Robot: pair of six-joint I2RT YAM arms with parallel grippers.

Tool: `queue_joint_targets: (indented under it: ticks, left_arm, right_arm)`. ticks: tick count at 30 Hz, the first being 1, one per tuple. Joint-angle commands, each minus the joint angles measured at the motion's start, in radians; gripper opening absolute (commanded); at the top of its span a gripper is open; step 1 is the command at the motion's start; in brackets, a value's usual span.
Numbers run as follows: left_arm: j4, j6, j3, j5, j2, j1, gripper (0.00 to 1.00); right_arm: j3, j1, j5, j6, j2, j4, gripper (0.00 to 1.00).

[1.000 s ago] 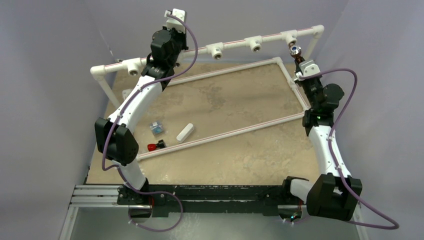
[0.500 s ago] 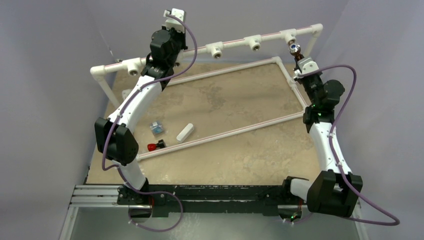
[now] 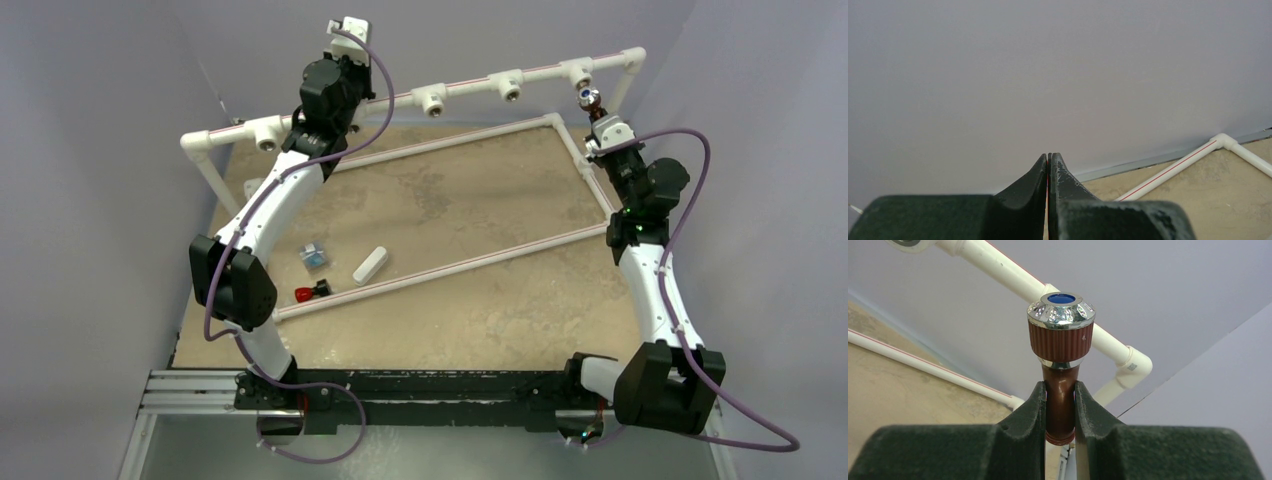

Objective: Install the water faucets

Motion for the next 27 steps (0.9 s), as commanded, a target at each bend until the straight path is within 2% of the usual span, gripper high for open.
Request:
queue_joint_targets:
  ticks: [1, 27]
  left_arm:
    - [-0.102, -0.002, -0.039, 0.024, 0.031, -0.003, 0.00]
    - [-0.104, -0.002, -0.039, 0.019, 0.034, -0.003, 0.00]
  right_arm:
    - [0.026, 0.002, 0.055, -0.030, -0.011, 0.026, 0.00]
    - [-0.018, 0.002, 0.056, -0.019, -0.046, 0.024, 0.00]
